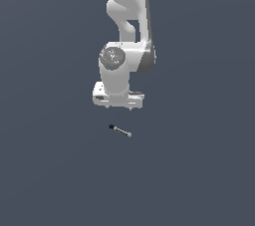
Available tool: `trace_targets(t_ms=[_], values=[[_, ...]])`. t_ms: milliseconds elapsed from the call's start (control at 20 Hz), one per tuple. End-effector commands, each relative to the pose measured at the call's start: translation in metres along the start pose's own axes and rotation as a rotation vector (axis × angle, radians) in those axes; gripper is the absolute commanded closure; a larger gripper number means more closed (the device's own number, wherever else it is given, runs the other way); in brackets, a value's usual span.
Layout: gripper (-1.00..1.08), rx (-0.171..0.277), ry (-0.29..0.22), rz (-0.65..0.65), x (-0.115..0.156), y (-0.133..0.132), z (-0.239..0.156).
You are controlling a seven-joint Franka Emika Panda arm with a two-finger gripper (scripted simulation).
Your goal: Pick up the object and move it to a goal position.
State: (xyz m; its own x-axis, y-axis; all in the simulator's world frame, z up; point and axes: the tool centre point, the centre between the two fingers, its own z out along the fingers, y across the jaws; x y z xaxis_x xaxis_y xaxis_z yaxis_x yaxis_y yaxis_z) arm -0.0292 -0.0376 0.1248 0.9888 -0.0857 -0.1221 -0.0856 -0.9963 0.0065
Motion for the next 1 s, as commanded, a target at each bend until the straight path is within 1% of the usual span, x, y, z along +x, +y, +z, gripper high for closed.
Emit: trace_targets(t_ms=[0, 250, 450, 950], values=[[-0.92, -0.001, 0.001, -0.018, 0.001, 0.000, 0.001], [-0.92, -0.004, 0.007, -0.085, 0.005, 0.000, 0.004], [-0.92, -0.008, 0.013, -0.165, 0.009, 0.000, 0.008], [-0.92, -0.022, 0.036, -0.440, 0.025, 0.000, 0.022]])
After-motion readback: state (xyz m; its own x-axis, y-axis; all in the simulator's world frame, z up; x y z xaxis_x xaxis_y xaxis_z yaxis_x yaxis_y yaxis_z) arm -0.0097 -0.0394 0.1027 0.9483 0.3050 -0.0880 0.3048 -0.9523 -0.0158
